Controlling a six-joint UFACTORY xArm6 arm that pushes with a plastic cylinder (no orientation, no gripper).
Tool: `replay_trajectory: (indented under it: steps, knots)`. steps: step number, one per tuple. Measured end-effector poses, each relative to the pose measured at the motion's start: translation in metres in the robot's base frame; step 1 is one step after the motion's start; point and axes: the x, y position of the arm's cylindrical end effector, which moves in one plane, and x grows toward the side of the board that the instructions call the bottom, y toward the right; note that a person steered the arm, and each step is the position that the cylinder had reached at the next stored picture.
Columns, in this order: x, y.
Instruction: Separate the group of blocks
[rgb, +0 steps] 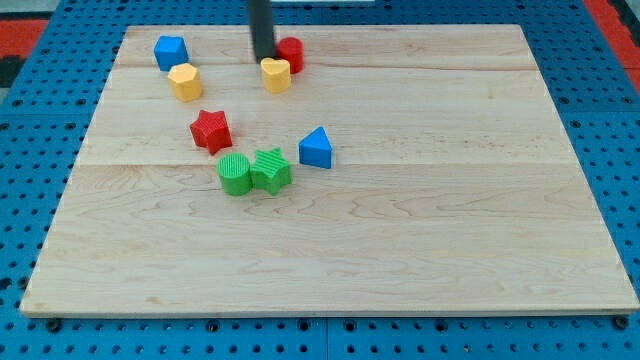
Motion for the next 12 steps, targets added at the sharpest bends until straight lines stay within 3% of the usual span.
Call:
replay_trajectory:
  steps: [1, 3, 6, 11, 12]
  knots:
    - [0.014, 0.014]
    - [0.006, -0.032]
    - [0.064, -0.034]
    - [0.058, -0.042]
    - [0.077, -0.042]
